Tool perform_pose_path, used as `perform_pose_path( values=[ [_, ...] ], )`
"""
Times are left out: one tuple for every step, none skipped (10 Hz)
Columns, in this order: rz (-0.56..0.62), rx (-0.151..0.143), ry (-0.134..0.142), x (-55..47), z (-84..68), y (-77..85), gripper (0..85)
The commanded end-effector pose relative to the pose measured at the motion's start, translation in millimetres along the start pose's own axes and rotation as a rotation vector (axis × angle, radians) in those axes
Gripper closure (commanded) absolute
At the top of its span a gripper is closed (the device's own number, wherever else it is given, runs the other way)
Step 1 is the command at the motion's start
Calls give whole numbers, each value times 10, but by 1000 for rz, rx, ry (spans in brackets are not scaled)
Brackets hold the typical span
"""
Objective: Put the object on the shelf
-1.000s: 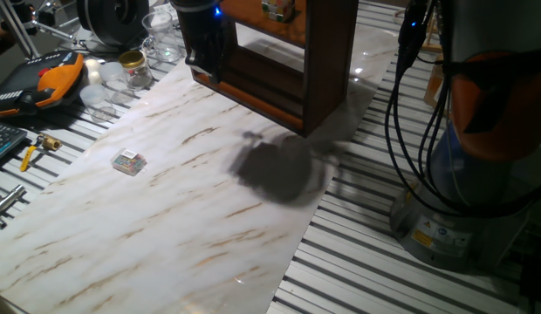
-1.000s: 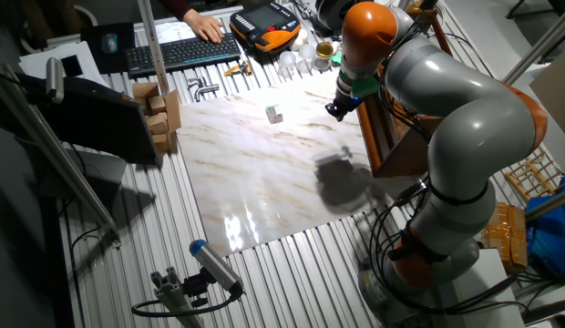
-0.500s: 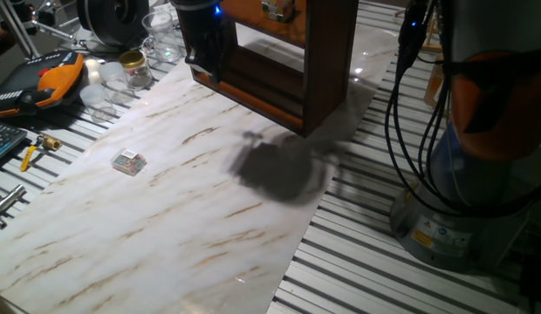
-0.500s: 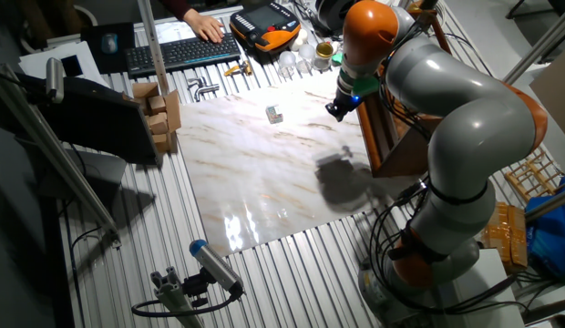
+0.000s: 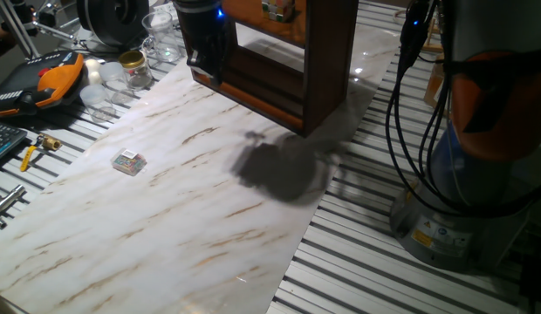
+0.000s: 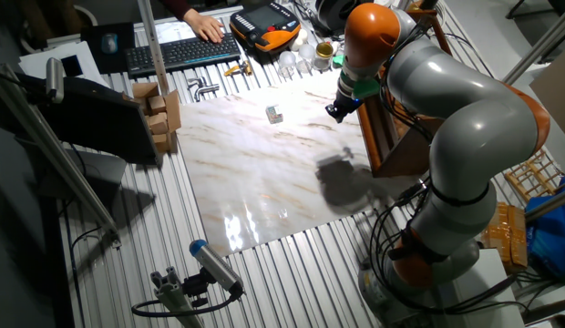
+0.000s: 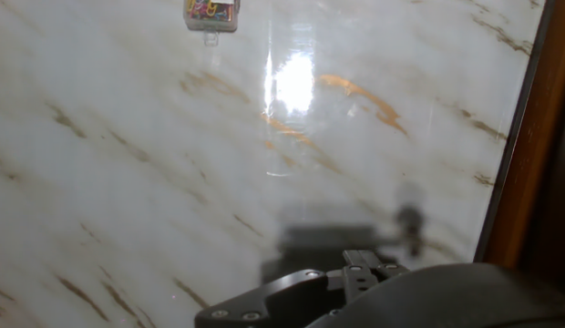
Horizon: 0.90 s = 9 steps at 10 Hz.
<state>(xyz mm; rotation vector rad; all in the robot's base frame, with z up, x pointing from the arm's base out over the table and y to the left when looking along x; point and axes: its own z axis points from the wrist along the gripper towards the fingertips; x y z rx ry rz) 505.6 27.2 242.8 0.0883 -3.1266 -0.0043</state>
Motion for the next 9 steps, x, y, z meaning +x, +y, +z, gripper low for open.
perform_pose_path(
  values=[
    [4, 1, 0, 0, 13, -1, 850],
    [11, 2, 0, -1, 18, -2, 850],
    [15, 4, 0, -5, 17, -4, 850],
    [16, 2, 0, -7, 17, -5, 850],
    [16, 2, 1, -12, 19, -8, 850],
    [16, 2, 1, -12, 22, -9, 850],
    [13, 4, 3, -13, 23, -10, 850],
    [11, 4, 4, -12, 23, -9, 850],
    [10, 4, 4, -12, 23, -9, 850]
  ],
)
